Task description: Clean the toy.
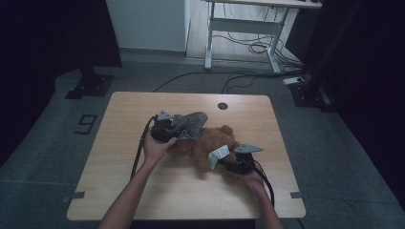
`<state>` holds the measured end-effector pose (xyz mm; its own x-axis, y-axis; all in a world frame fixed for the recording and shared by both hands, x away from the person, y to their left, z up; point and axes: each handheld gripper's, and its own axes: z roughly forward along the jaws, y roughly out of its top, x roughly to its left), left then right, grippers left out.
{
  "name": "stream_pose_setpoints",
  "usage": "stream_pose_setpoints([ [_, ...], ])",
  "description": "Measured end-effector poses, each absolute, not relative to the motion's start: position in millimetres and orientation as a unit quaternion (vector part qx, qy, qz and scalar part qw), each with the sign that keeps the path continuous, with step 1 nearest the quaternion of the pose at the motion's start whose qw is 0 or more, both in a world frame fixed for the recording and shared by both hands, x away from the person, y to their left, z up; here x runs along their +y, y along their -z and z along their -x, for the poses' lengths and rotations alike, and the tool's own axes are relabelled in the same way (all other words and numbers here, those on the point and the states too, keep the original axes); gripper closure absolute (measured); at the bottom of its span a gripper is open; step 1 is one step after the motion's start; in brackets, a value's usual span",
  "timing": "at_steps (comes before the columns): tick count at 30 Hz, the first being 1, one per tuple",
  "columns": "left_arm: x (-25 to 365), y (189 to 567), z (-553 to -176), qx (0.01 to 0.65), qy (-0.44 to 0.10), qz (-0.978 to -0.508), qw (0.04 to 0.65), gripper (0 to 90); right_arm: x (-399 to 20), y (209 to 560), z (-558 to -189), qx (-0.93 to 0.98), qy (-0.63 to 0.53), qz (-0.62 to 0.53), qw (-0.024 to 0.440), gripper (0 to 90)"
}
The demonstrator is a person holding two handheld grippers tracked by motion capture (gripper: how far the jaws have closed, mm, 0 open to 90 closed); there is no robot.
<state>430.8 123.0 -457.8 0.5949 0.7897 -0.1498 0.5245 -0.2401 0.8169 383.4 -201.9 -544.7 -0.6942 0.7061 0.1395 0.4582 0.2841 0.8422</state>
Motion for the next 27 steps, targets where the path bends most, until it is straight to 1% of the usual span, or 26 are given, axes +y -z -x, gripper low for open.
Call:
stream_pose_setpoints([
  [2,126,462,-424,0.422,-0.154,-0.774,0.447,80.3,-203,544,-383,0.787,-0.473,-0.379,0.119,45.1],
  [5,133,465,-414,0.421,-0.153,-0.768,0.457,80.3,-208,541,-382,0.773,-0.475,-0.410,0.092,30.5],
  [7,136,467,-408,0.420,-0.152,-0.765,0.464,80.3,-213,537,-379,0.767,-0.479,-0.418,0.091,24.8],
  [8,137,468,-405,0.419,-0.152,-0.764,0.468,80.3,-215,534,-378,0.766,-0.481,-0.417,0.092,23.7],
  [16,139,472,-385,0.404,-0.157,-0.764,0.477,80.2,-232,512,-371,0.728,-0.529,-0.426,0.091,20.2],
  [22,140,477,-369,0.398,-0.151,-0.765,0.484,80.2,-215,516,-373,0.741,-0.525,-0.412,0.076,20.2],
  [24,143,480,-366,0.399,-0.146,-0.764,0.485,80.2,-207,518,-373,0.751,-0.525,-0.396,0.070,23.9],
  [26,146,482,-363,0.400,-0.145,-0.765,0.484,80.2,-199,519,-371,0.766,-0.513,-0.378,0.084,28.3],
  [27,148,483,-361,0.400,-0.142,-0.765,0.485,80.2,-196,520,-371,0.771,-0.507,-0.373,0.090,32.3],
])
